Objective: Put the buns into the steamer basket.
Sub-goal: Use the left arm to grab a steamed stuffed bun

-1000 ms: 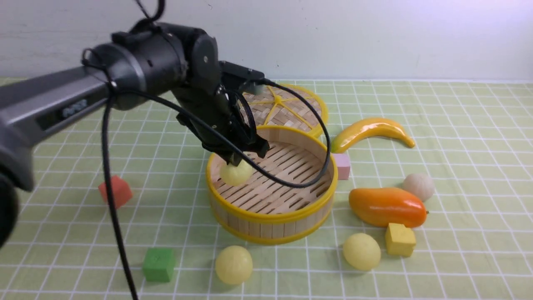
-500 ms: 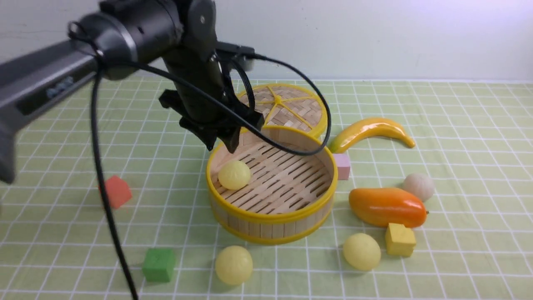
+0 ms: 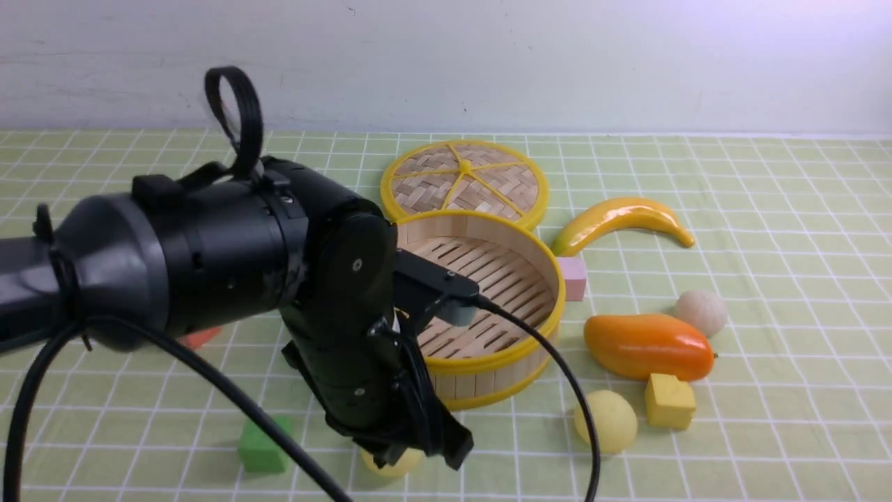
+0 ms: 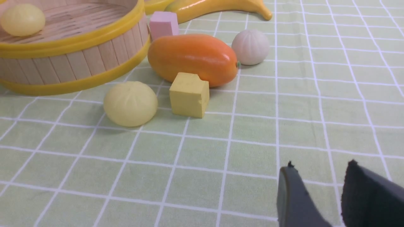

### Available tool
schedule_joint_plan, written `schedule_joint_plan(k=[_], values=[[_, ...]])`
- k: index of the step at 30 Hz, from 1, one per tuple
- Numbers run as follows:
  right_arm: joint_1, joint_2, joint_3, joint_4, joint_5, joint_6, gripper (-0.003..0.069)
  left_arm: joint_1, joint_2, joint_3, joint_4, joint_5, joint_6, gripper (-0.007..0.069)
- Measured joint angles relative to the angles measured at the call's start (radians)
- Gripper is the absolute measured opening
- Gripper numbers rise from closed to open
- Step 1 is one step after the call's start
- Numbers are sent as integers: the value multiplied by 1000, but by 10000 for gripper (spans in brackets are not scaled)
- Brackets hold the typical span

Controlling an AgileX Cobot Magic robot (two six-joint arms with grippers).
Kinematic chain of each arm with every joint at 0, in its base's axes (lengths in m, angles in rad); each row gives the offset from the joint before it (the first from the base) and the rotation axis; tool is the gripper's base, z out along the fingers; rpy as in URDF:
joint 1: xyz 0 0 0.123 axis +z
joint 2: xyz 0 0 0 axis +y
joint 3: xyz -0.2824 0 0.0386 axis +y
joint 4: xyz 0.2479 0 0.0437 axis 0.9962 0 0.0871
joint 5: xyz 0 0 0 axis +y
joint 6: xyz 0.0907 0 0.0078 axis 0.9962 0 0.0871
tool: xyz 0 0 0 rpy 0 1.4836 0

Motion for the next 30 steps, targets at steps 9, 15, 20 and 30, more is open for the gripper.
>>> schedule_joint_plan(k=[9,15,20,30], values=[[0,0,0,0,0,0,239,51,74,0,10,-96,0,233],[0,0,0,0,0,0,239,52,105,0,17,-161,0,249],[0,0,0,0,0,0,239,52,133,0,44,-173,-1,242],[0,0,0,0,0,0,239,52,157,0,71,-197,-4,237]])
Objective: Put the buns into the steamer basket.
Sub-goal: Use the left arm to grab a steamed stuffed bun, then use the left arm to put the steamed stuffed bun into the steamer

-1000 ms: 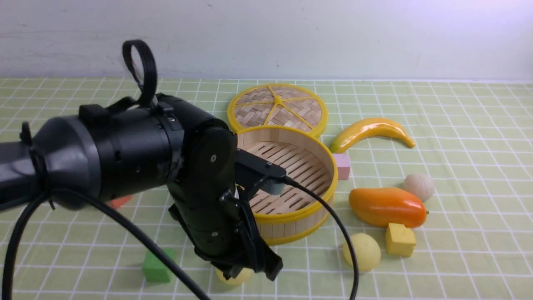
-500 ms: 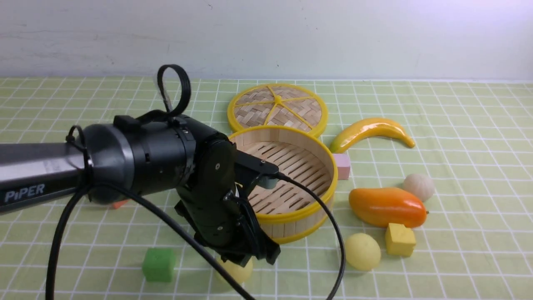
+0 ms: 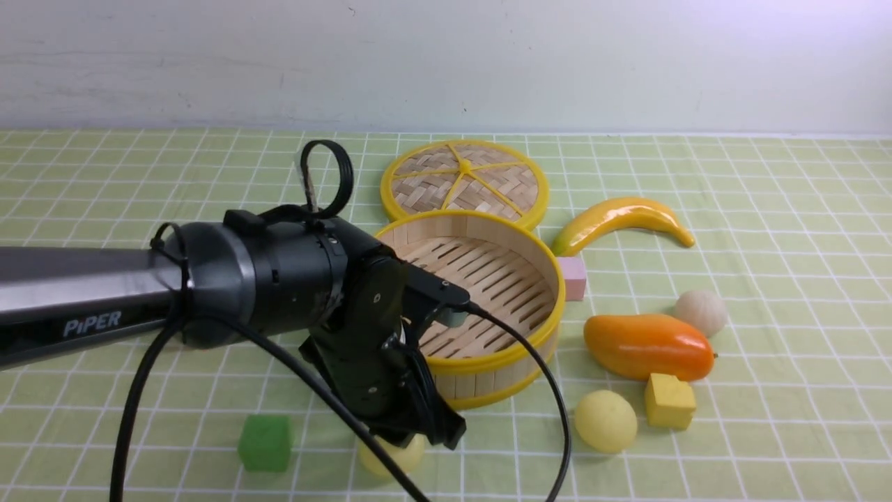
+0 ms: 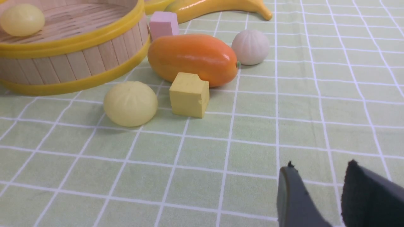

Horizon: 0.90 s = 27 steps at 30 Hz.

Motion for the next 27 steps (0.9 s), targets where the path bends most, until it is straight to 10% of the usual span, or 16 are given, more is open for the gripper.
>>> schedule_joint_plan(k=[8,27], values=[[0,0,0,0,0,0,239,0,0,0,-1,11,0,-9],[0,0,0,0,0,0,239,-30,-124,-228,-2,103,46,-13]])
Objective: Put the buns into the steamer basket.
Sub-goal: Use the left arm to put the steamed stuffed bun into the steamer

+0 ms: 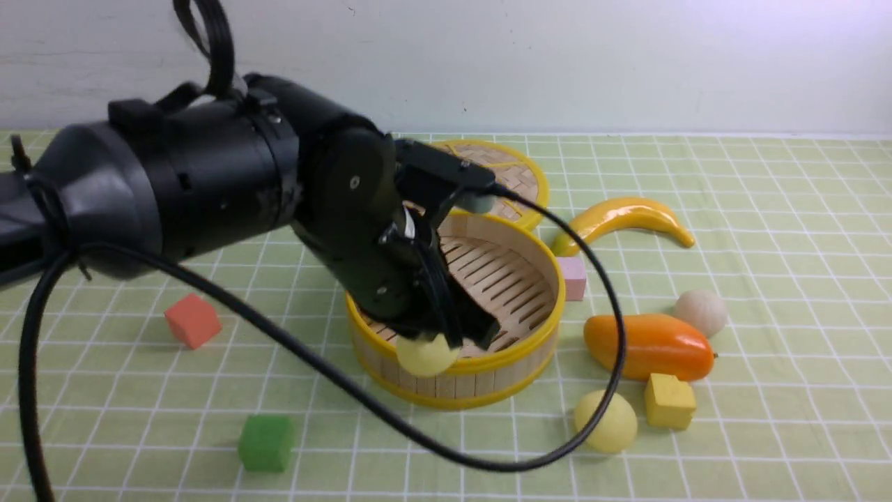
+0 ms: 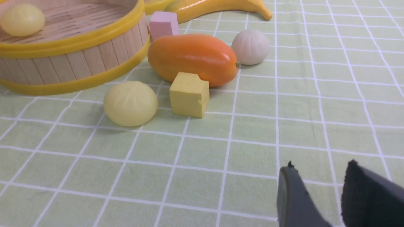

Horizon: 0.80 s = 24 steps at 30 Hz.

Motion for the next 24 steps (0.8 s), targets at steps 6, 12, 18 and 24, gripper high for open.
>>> schedule_joint_plan(k=[6,12,18,24], values=[[0,0,0,0,0,0,239,10,195,-184,23,-3,27,-13],[0,0,0,0,0,0,239,43,363,-302,31,38,29,6],[0,0,0,0,0,0,239,55,408,-373,29,144,29,231],[0,0,0,0,0,0,239,55,243,-375,-13,209,-5,305]])
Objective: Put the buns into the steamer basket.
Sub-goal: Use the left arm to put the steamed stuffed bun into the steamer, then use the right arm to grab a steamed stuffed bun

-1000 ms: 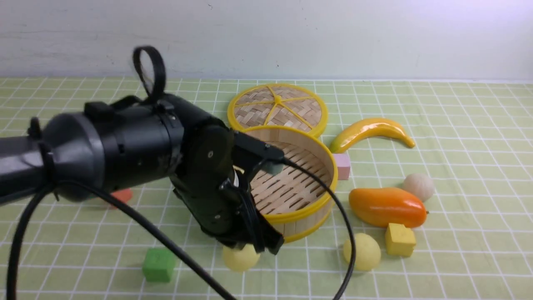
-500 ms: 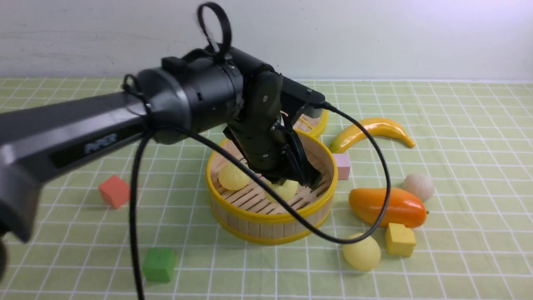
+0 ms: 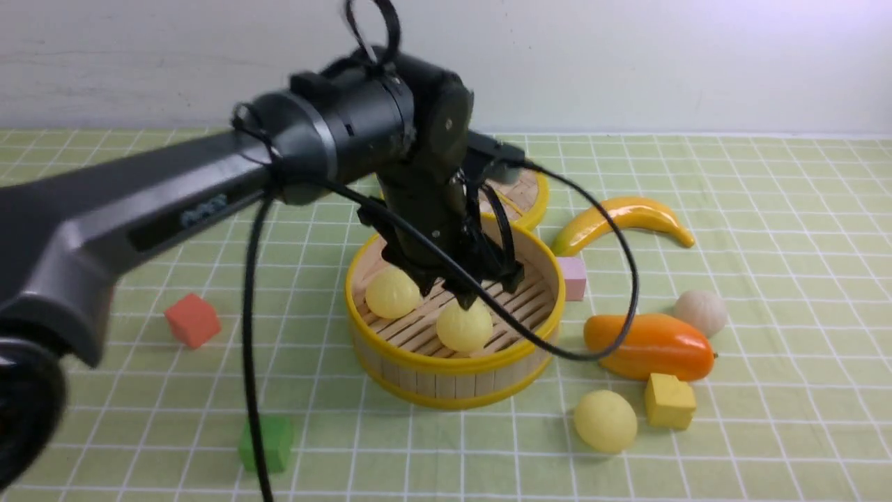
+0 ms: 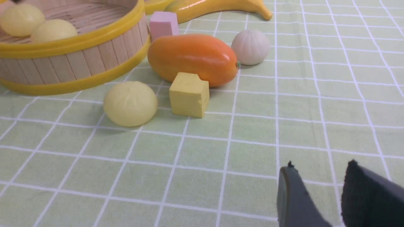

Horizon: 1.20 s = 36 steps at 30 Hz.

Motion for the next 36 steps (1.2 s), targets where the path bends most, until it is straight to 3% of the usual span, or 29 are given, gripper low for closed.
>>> schedule_joint_plan(k=[4,6,21,25,28,32,36], values=[[0,0,0,0,0,0,239,0,-248,150,-75,-117,42,55],[0,0,0,0,0,0,239,0,-365,275,-116,-192,69,-14],[0,0,0,14,-6,5,239,0,-1141,1256,-427,-785,174,-13],[0,0,8,218,-50,77,239,0,-1359,1402,-494,-849,181,-13],[0,0,9,515,-183,122,239,0,-1524,1491,-505,-861,192,-13],[0,0,-3,670,-272,127,235,0,-1586,1532,-507,-862,195,-13],[0,153,-183,692,-55,85,183,0,-1588,1540,-507,-864,195,-13]])
